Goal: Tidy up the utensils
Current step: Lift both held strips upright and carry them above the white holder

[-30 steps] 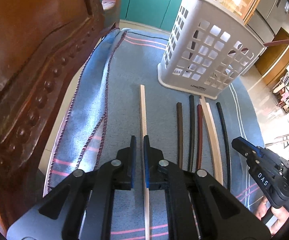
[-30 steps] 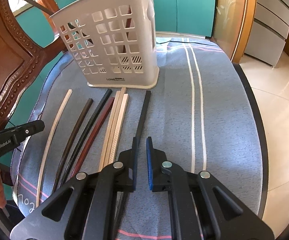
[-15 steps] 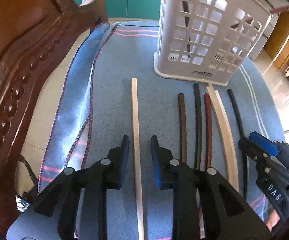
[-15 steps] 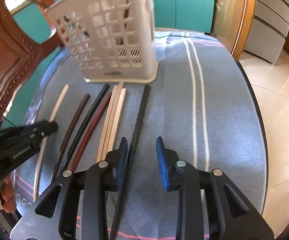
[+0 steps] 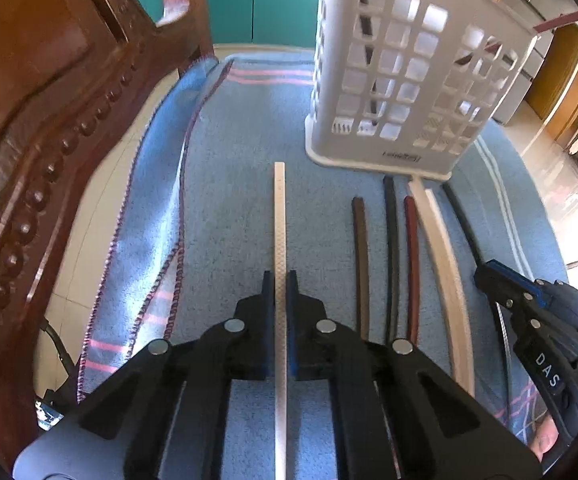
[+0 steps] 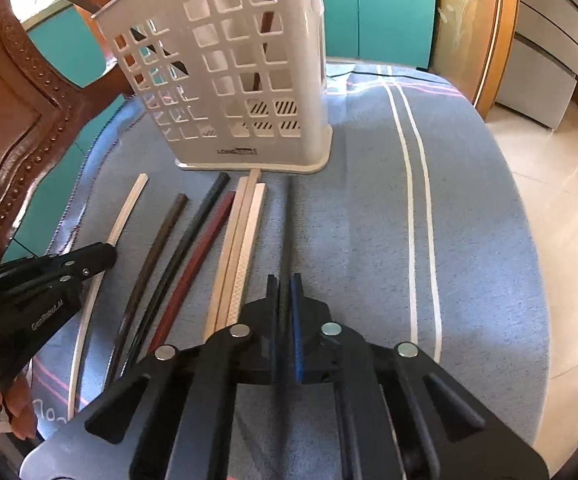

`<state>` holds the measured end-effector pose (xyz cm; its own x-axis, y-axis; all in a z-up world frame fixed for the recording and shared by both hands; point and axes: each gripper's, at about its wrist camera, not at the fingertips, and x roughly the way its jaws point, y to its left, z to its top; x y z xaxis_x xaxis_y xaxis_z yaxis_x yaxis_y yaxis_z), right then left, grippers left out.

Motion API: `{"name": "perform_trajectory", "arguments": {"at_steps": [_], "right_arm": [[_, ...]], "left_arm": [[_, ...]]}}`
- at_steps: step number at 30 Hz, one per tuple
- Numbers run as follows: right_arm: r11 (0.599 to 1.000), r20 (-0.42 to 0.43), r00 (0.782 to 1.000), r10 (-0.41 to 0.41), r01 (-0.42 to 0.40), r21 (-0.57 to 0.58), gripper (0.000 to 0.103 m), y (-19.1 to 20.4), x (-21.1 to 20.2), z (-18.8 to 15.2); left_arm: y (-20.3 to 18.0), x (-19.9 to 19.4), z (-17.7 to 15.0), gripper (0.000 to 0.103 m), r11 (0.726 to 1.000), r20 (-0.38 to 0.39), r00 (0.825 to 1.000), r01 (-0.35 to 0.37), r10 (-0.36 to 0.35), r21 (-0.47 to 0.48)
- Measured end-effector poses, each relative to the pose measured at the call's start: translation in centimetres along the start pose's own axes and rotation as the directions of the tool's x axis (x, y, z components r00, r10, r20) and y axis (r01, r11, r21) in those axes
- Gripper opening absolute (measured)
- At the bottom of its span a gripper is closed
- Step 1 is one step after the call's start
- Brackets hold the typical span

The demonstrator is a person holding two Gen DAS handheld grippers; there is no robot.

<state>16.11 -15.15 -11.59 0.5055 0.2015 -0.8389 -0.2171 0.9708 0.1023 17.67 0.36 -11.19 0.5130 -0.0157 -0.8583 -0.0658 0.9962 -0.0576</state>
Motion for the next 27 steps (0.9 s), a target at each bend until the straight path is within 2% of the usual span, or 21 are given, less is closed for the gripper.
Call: {"name": "perform_trajectory", "arguments": {"at_steps": [5,8,11,15,19,20,22,25,27], "right_arm": [[0.999,0.081,0.995,0.053,-0.052,-0.016,0.006,0.1,-3.5,0.3],[0.996,0.154,0.984,0.090,-0.087,-0.024,0.006,-0.2,-6.6,0.2],[0.992,0.224,0.966,0.127,-0.127,-0.014,0.006,-0.7,-9.8,0.0],[0.987,0.297,0.941,0.161,-0.161,-0.024,0.006,-0.9,-13.5,-0.1],[0.980,0.372,0.907,0.198,-0.195,-0.047,0.006,-0.5,-17.2,1.0],[0.978,0.386,0.899,0.207,-0.203,-0.052,0.006,-0.5,-17.9,1.5],[0.972,0.434,0.870,0.233,-0.228,-0.065,0.006,-0.5,-19.8,2.9],[0.965,0.502,0.827,0.254,-0.254,-0.070,0.006,-0.8,-22.2,5.5],[0.960,0.567,0.781,0.262,-0.270,-0.072,0.006,-0.9,-23.7,7.6]], "left_arm": [[0.5,-3.0,0.1,0.007,0.999,0.082,0.996,0.042,-0.040,-0.016],[0.9,-5.5,0.3,0.007,0.997,0.146,0.987,0.069,-0.065,-0.023],[1.0,-9.1,0.3,0.007,0.995,0.231,0.968,0.099,-0.093,-0.016],[1.1,-13.9,1.0,0.007,0.990,0.340,0.931,0.143,-0.132,-0.007],[1.2,-18.9,2.3,0.007,0.976,0.450,0.870,0.217,-0.200,0.015],[1.4,-20.6,3.2,0.007,0.970,0.493,0.842,0.241,-0.221,0.023],[1.8,-22.4,4.4,0.007,0.964,0.553,0.800,0.265,-0.234,0.025],[2.5,-25.5,6.8,0.006,0.953,0.682,0.696,0.304,-0.224,0.002],[2.6,-26.4,7.5,0.007,0.947,0.744,0.636,0.321,-0.206,-0.012]]}}
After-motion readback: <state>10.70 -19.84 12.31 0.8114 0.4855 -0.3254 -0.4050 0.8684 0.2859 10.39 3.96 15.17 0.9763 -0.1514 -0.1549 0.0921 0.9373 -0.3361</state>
